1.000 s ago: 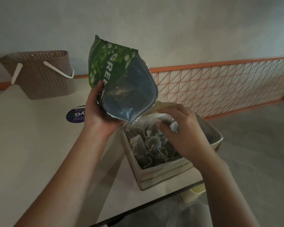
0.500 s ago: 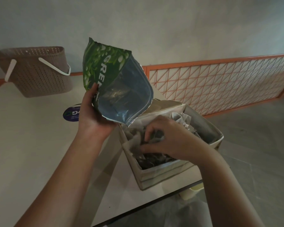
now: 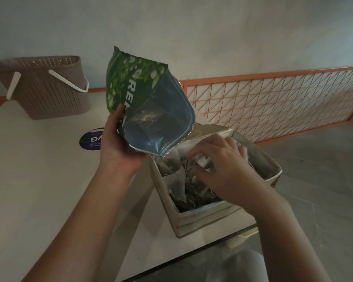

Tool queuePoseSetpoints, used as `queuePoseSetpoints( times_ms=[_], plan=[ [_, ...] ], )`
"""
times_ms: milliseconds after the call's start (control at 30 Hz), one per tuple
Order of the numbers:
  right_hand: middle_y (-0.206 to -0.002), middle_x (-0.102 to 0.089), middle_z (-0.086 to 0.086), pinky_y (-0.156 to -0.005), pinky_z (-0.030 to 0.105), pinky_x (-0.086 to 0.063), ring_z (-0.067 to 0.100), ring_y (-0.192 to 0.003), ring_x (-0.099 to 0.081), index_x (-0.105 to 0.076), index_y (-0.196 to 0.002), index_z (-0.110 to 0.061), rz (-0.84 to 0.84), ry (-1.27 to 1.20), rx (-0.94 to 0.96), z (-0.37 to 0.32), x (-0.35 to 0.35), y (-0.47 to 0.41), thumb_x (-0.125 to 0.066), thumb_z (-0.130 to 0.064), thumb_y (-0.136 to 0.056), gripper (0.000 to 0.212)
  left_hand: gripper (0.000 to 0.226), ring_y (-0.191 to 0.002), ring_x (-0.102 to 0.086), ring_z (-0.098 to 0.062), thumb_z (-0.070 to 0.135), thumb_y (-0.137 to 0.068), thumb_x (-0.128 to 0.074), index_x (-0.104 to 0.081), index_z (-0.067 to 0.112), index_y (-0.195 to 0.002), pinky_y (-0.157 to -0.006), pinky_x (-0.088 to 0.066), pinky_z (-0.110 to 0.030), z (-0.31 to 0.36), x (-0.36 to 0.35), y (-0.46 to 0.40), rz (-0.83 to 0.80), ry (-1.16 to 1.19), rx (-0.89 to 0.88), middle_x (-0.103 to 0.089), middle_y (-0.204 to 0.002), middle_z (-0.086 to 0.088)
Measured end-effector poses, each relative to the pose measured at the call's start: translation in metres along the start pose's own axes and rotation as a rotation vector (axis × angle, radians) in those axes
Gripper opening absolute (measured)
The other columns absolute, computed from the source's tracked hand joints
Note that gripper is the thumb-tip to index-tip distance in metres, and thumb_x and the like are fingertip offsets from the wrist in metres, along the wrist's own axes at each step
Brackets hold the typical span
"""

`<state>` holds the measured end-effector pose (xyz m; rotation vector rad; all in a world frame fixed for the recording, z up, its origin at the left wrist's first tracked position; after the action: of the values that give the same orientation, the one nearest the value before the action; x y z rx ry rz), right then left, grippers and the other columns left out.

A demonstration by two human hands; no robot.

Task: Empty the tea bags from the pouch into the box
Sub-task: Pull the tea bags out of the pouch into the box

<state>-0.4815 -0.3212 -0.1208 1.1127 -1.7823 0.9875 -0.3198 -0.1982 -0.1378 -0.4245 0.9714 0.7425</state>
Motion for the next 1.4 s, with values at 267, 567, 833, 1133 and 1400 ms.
queuePoseSetpoints(
  times_ms=[267,567,833,1133,1400],
  plan=[
    [-0.12,-0.053,-0.012,-0.11,0.043,-0.021,0.019,-0.124,-0.037,-0.072,-0.095,-0.041,-0.222,0.157,-0.025,0.001,-0.018,0.001,-0.059,-0.043,-0.089,0.014,0.043,-0.106,-0.073,-0.027,0.041,-0.1,-0.049,-0.081,0.012,-0.102,-0.092,-0.056,-0.049,0.0,0.003,-0.001,-0.023,0.013,0.009,-0.073,-0.122,-0.006],
    [-0.114,-0.054,-0.018,-0.103,0.044,-0.037,0.014,-0.112,-0.047,-0.067,-0.095,-0.041,0.104,-0.153,-0.068,0.027,0.008,0.002,-0.06,-0.061,-0.08,0.026,0.04,-0.123,-0.064,-0.026,0.043,-0.099,-0.05,-0.07,0.017,-0.121,-0.101,-0.05,-0.051,-0.001,0.005,-0.002,-0.008,-0.002,0.02,-0.065,-0.138,-0.005],
    [-0.123,-0.055,-0.008,-0.092,0.032,-0.047,0.014,-0.108,-0.051,-0.065,-0.115,-0.039,-0.25,0.007,-0.19,0.044,-0.003,0.008,-0.055,-0.044,-0.094,0.024,0.04,-0.124,-0.064,-0.027,0.042,-0.099,-0.053,-0.07,0.017,-0.124,-0.113,-0.043,-0.044,-0.002,0.005,-0.001,0.009,0.017,0.013,-0.067,-0.135,-0.006],
    [-0.119,-0.05,-0.015,-0.102,0.036,-0.04,0.011,-0.118,-0.044,-0.065,-0.112,-0.038,0.001,0.005,-0.129,0.029,0.009,0.003,-0.054,-0.05,-0.092,0.026,0.044,-0.119,-0.066,-0.026,0.042,-0.099,-0.052,-0.067,0.017,-0.131,-0.096,-0.053,-0.051,-0.003,0.0,0.0,0.014,0.004,0.014,-0.067,-0.135,-0.006],
    [-0.14,-0.048,-0.015,-0.114,0.049,-0.017,0.019,-0.137,-0.032,-0.064,-0.119,-0.043,-0.306,0.177,-0.148,0.041,-0.005,-0.006,-0.056,-0.062,-0.085,0.039,0.039,-0.112,-0.07,-0.028,0.041,-0.099,-0.052,-0.075,0.014,-0.116,-0.092,-0.053,-0.055,-0.003,0.001,-0.001,0.025,0.024,0.019,-0.071,-0.129,-0.007]
  ],
)
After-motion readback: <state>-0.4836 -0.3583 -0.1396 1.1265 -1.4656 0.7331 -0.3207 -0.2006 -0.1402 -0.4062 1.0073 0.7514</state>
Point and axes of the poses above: each hand's wrist, its own y-axis away from the middle knuckle, its own x-axis out of the back of the hand, z = x × y, the point moved 2 cm from there along -y, towards the middle knuckle
